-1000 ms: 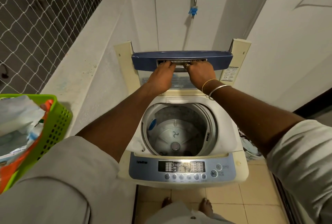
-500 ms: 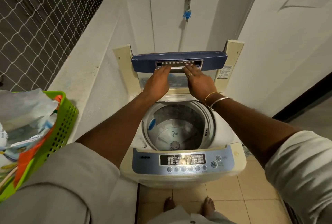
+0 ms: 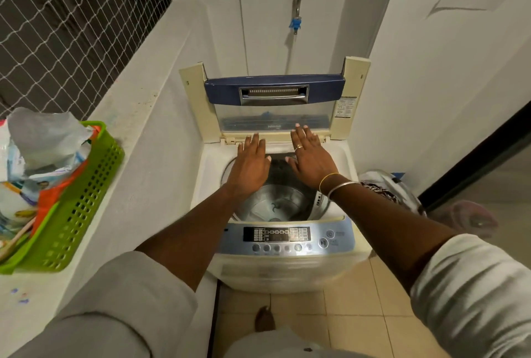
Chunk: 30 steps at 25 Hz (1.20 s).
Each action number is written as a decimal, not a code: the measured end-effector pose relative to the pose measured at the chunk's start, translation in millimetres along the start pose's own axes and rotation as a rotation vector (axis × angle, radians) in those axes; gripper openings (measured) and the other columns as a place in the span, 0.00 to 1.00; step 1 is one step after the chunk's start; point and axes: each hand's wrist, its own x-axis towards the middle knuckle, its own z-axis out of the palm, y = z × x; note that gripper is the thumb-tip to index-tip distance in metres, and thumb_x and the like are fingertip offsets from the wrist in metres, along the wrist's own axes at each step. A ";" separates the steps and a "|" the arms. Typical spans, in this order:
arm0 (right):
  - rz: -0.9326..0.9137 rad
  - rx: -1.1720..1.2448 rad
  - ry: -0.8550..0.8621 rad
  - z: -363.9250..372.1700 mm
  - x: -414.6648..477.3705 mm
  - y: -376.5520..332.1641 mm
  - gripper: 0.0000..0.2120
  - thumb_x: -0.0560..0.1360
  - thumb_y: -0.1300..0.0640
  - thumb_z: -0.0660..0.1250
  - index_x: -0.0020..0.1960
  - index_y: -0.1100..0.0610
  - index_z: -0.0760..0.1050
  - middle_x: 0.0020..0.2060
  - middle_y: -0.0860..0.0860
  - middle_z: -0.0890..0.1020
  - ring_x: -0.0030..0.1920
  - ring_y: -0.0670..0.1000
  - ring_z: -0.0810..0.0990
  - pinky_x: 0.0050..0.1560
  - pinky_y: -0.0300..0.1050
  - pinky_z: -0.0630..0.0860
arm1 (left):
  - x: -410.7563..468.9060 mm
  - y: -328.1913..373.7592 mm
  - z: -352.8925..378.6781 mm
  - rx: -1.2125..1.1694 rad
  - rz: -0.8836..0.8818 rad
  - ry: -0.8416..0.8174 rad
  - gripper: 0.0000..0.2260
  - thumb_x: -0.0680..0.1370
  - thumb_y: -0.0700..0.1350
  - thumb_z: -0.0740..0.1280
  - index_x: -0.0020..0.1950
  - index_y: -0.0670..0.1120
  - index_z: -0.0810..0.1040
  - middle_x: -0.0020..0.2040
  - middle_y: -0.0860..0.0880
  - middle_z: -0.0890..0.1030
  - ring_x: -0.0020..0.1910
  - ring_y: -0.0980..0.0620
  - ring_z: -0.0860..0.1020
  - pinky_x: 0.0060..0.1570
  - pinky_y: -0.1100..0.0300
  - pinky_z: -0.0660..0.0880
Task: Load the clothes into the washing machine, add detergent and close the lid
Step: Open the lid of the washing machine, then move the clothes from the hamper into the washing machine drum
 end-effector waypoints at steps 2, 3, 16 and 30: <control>-0.013 0.014 -0.022 2.3 -17.8 2.5 0.34 0.82 0.45 0.54 0.81 0.59 0.46 0.80 0.58 0.48 0.80 0.58 0.45 0.80 0.54 0.46 | -16.9 12.0 3.0 0.012 -0.036 -0.002 0.25 0.85 0.50 0.54 0.80 0.42 0.56 0.81 0.41 0.54 0.81 0.41 0.52 0.79 0.46 0.48; -0.018 0.017 -0.032 2.9 -29.0 4.1 0.34 0.82 0.45 0.54 0.81 0.59 0.46 0.80 0.58 0.48 0.80 0.58 0.45 0.80 0.54 0.47 | -26.5 19.8 5.0 0.022 -0.048 -0.002 0.26 0.85 0.51 0.53 0.81 0.42 0.56 0.81 0.41 0.53 0.81 0.41 0.51 0.79 0.47 0.48; -0.112 0.056 -0.058 -7.4 -121.7 24.7 0.36 0.82 0.42 0.55 0.81 0.59 0.46 0.80 0.57 0.47 0.80 0.58 0.45 0.79 0.53 0.45 | -107.1 83.8 6.2 0.041 -0.085 0.025 0.28 0.85 0.54 0.52 0.81 0.40 0.54 0.81 0.40 0.53 0.81 0.42 0.51 0.78 0.48 0.47; 0.026 0.071 -0.061 -1.6 -134.8 32.5 0.36 0.82 0.43 0.57 0.81 0.58 0.45 0.80 0.57 0.47 0.80 0.57 0.44 0.80 0.55 0.49 | -82.6 98.7 33.0 0.007 0.062 -0.043 0.28 0.85 0.55 0.49 0.81 0.41 0.52 0.82 0.41 0.51 0.81 0.43 0.48 0.79 0.48 0.45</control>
